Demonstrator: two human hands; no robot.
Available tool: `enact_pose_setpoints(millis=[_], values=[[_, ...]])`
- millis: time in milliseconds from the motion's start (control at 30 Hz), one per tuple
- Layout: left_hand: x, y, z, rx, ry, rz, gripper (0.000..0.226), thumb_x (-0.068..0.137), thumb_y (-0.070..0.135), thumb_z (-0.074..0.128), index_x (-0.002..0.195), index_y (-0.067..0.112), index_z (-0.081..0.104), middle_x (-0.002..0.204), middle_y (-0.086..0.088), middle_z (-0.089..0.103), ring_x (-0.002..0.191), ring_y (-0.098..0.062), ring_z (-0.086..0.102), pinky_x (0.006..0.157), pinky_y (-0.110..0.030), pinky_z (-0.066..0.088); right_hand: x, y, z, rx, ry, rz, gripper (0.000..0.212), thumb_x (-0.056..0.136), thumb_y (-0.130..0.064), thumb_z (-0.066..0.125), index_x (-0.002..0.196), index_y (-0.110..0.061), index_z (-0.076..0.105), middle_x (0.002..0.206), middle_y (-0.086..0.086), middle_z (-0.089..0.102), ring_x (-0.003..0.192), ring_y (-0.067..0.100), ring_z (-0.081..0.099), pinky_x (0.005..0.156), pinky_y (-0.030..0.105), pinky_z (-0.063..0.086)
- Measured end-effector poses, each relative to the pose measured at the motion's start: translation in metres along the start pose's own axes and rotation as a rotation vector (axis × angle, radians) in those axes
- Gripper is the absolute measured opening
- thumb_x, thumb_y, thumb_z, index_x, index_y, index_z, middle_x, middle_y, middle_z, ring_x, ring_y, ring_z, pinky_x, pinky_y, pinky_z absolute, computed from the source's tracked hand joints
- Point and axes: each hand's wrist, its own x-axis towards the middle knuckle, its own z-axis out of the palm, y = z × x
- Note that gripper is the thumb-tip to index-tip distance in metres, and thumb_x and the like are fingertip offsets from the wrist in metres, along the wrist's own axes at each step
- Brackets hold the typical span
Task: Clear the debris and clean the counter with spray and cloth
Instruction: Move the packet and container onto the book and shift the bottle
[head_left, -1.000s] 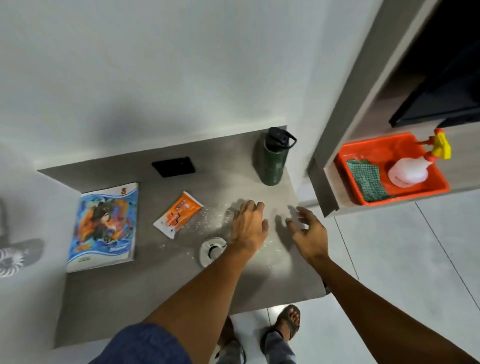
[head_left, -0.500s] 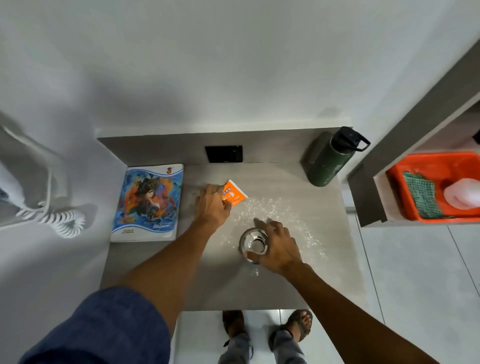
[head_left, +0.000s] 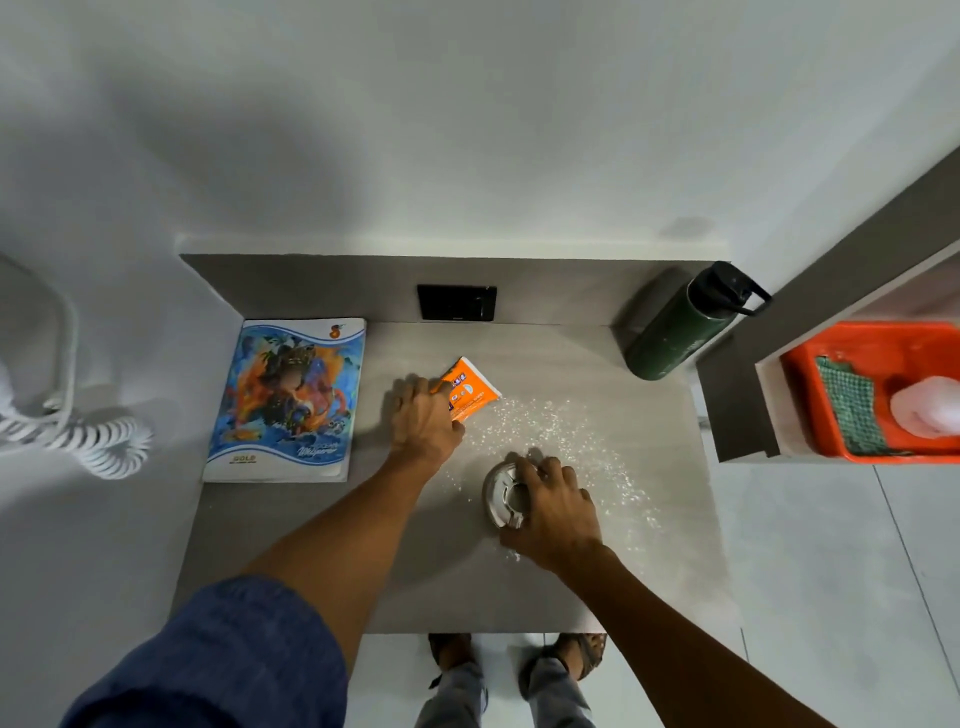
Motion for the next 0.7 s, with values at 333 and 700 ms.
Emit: enact_pose_setpoints(millis=[333,700], values=[[-0.009,-0.054,-0.008,-0.161,0.119,-0.107,0.073,0.089,0.067,0.073,0.147,0.023,0.063,0.152,-0.015,0.057,0.145,-0.038,0.052,0.120,-0.052,0.047,0.034,-0.042,-0.021,-0.034,0.040,-0.064,0.105,0.075,-0.068,0.080,0.162,-0.027,0.037,0.151,0.009,0.049,0.138,0.034,0.051,0.106,0.049,0.056],[0.005,-0.189,-0.023,-0.268,0.437,-0.331,0.080,0.086,0.057,0.084,0.150,0.013,0.065,0.151,-0.019,0.063,0.140,-0.046,0.055,0.119,-0.055,0.041,0.107,-0.167,-0.044,-0.076,0.052,-0.279,0.109,0.080,-0.072,0.082,0.166,-0.026,0.034,0.158,0.012,0.046,0.144,0.035,0.049,0.112,0.052,0.054]])
